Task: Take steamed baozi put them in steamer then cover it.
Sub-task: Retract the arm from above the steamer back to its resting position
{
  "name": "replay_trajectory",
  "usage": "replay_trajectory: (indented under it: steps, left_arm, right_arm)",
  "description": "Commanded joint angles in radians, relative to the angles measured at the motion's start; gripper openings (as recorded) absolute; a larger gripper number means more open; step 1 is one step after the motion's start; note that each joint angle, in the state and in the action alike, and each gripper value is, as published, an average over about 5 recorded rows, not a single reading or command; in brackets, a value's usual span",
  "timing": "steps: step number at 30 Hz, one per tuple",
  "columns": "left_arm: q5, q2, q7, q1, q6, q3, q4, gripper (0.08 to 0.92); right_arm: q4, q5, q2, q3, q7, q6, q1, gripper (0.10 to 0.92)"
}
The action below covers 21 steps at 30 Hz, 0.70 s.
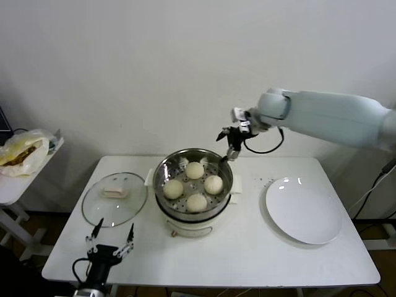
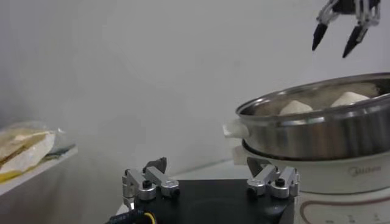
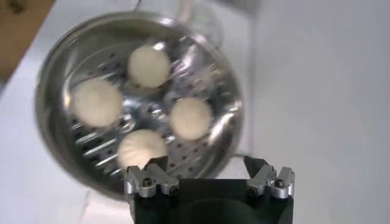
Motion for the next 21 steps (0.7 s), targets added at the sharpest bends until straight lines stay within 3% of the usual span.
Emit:
replay_trajectory:
  steps: [1,11,16,21]
  left_arm:
    - [0.028,-0.024,0.003,-0.018,0.01,-0.012,-0.002,0.823]
    - [0.086,-0.056,0.032,-0.004,0.029,-0.053,-0.023,0.823]
    - [0.162,-0.048,0.035,-0.037,0.069,-0.07,-0.038,0.823]
    - [0.277,-0.031,0.039,-0.081,0.102,-0.089,-0.026,0.823]
  right_arm:
    - [0.194,0.013,-0.402,0.364,0.326,0.161,-0.276,0.823]
    - [0.32,-0.068,-0.571,1.083,0.453,0.237,-1.035,0.823]
    - [0.36,-0.084,-0.517,1.531,0.464,0.231,-1.435,0.823]
    - [0.411,-0.155,-0.361,1.869,0.46,0.183,-1.746,0.823]
